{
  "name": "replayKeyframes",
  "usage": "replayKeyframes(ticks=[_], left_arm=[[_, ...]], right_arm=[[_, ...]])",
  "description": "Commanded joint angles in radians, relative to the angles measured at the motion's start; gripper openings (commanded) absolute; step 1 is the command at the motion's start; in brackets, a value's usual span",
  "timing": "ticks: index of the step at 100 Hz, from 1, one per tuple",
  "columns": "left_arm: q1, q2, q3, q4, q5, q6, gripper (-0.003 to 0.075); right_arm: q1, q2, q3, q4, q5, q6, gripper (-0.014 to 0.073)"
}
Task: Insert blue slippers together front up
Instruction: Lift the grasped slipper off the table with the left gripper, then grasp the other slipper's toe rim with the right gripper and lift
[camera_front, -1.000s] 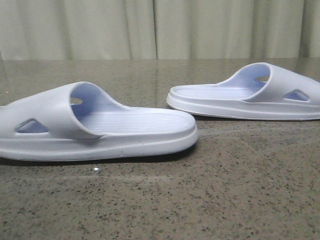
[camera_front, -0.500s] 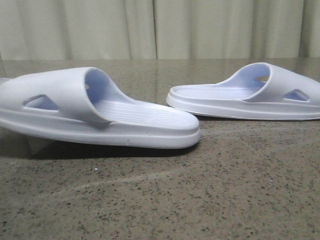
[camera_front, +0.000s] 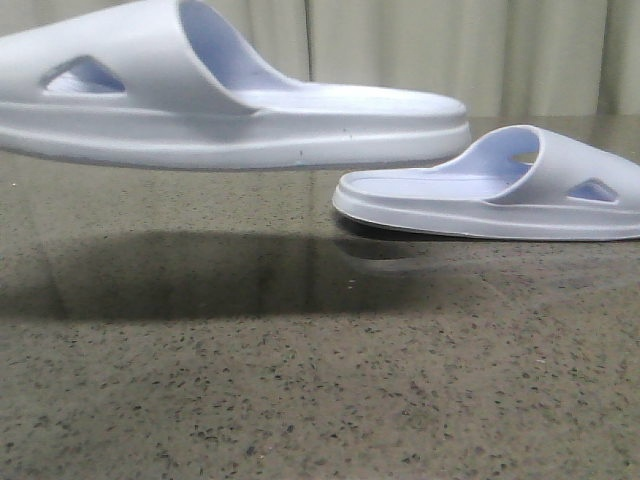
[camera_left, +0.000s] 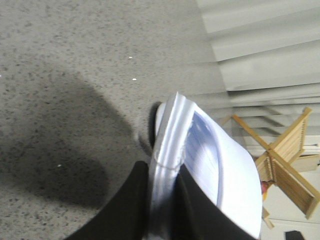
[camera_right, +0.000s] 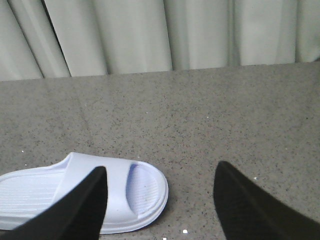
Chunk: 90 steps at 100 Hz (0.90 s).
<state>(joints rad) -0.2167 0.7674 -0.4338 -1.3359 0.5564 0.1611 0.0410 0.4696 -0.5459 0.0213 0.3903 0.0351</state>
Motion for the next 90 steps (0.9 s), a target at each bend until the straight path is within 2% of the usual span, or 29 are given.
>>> replayKeyframes(ticks=[1, 13, 39, 54, 90], left_arm=[[-0.004, -0.021, -0.026, -0.063, 0.005, 0.0, 0.0017], [-0.004, -0.025, -0.026, -0.063, 0.005, 0.0, 0.0017], [-0.004, -0.025, -0.026, -0.063, 0.005, 0.0, 0.0016], [-0.004, -0.025, -0.026, -0.063, 0.005, 0.0, 0.0016], [-0.004, -0.025, -0.026, -0.063, 0.005, 0.0, 0.0016]], right_arm=[[-0.006, 0.052, -0.028, -0.021, -0.071, -0.002, 0.0393], [-0.006, 0.139, -0.028, -0.021, -0.089, 0.018, 0.0393], [-0.006, 0.347, -0.028, 0.003, -0.133, 0.215, 0.0393], [-0.006, 0.456, -0.033, 0.106, -0.165, 0.219, 0.0393], [-0.006, 0.574, -0.072, 0.211, -0.252, 0.219, 0.0392]])
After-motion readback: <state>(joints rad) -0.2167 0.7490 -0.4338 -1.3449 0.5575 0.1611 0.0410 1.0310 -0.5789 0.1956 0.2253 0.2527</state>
